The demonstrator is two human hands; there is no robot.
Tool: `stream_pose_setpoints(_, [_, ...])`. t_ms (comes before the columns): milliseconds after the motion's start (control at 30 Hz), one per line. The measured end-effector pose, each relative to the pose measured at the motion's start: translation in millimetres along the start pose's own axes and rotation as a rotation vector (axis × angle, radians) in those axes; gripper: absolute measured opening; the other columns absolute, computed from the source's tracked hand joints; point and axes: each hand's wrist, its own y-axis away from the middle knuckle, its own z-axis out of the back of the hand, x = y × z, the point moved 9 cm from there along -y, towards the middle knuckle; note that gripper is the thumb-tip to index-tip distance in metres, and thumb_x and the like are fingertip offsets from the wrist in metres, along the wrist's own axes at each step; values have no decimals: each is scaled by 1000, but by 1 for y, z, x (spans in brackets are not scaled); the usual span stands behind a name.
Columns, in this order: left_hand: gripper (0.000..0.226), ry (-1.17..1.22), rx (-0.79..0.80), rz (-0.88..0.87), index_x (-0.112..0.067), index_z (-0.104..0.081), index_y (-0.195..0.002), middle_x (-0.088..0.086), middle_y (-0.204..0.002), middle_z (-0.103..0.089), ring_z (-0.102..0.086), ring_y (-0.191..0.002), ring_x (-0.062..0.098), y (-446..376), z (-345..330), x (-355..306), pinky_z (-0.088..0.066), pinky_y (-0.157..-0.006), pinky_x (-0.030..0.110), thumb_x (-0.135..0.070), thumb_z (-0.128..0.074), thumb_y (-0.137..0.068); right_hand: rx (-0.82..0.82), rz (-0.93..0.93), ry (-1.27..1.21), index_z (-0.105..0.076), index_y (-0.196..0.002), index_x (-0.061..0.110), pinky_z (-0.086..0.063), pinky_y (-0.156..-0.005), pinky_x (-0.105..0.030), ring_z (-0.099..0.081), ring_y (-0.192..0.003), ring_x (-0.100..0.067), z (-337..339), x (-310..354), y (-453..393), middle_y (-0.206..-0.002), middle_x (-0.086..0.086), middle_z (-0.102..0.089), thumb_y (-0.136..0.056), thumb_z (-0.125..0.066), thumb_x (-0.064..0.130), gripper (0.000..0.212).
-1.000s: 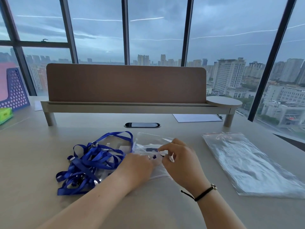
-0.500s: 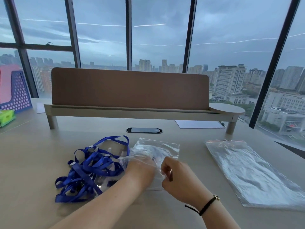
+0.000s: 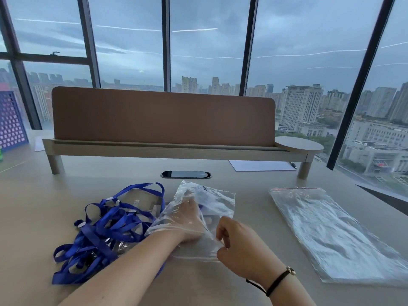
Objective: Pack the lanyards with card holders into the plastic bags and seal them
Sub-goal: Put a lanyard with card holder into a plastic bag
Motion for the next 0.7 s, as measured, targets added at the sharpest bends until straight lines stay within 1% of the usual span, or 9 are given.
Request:
stream_pose_setpoints(33, [119, -41, 66, 5, -6, -31, -148, 16, -148, -42, -42, -137, 31, 5, -5, 1, -34, -113, 39, -91, -43, -65, -23, -11, -11, -48, -82, 30, -42, -59, -23, -51, -69, -8, 1, -1, 0, -79, 7, -57, -71, -55, 16, 20])
stream_pose_setpoints(67, [109, -124, 76, -35, -4, -21, -153, 18, -158, -27, -29, -146, 33, 11, -5, -3, -25, -119, 42, -80, -44, -79, -43, -22, -21, -48, -83, 29, -41, -58, -24, -52, -70, -9, 3, -2, -1, -78, 7, -57, -71, -55, 15, 20])
stream_pose_setpoints(100, [84, -255, 79, -92, -4, -16, -155, 18, -163, -18, -20, -150, 33, 25, 0, -10, -19, -121, 44, -56, -44, -96, -56, -30, -26, -48, -83, 29, -41, -57, -23, -52, -70, -9, 4, -3, -1, -78, 7, -57, -71, -54, 14, 20])
stream_pose_setpoints(167, [47, -310, 162, -329, -1, -35, -147, 21, -154, -36, -35, -142, 34, 69, 0, -32, -29, -115, 41, -22, -35, -105, -65, -47, -25, -48, -83, 30, -39, -55, -22, -52, -71, -9, 4, -3, -1, -78, 7, -57, -71, -54, 13, 21])
stream_pose_setpoints(267, [33, -123, 195, -425, -13, -52, -130, 16, -130, -57, -54, -122, 34, 116, 3, -29, -41, -103, 38, -23, -36, -104, -73, -67, -14, -49, -84, 30, -42, -57, -24, -54, -72, -11, 5, -4, 1, -79, 8, -57, -71, -54, 15, 20])
stream_pose_setpoints(400, [27, -64, -144, -418, -24, -63, -117, -1, -111, -68, -65, -101, 19, 143, 46, 1, -53, -88, 37, -33, -42, -101, -75, -80, 11, -50, -84, 30, -47, -62, -29, -55, -72, -12, 7, -3, 3, -78, 8, -58, -71, -55, 16, 19])
stream_pose_setpoints(500, [8, -49, -517, -443, -25, -67, -92, -9, -87, -65, -65, -75, 13, 160, 89, 28, -51, -60, 26, -32, -65, -89, -86, -67, 25, -53, -85, 31, -52, -68, -30, -57, -77, -10, 11, 1, 7, -83, 11, -60, -72, -57, 19, 18])
stream_pose_setpoints(600, [29, 67, -619, -291, -26, -56, -92, -9, -90, -56, -58, -70, 14, 161, 104, 66, -48, -52, 28, -31, -79, -75, -113, -31, 22, -55, -85, 34, -50, -75, -26, -58, -84, -8, 15, 6, 14, -91, 18, -60, -74, -60, 21, 18])
stream_pose_setpoints(700, [22, 212, -621, -202, -28, -54, -101, -9, -101, -53, -59, -77, 12, 154, 100, 90, -53, -61, 34, -29, -70, -86, -136, -13, -36, -56, -82, 41, -47, -72, -23, -61, -77, -3, 14, 9, 24, -97, 22, -60, -75, -63, 20, 24])
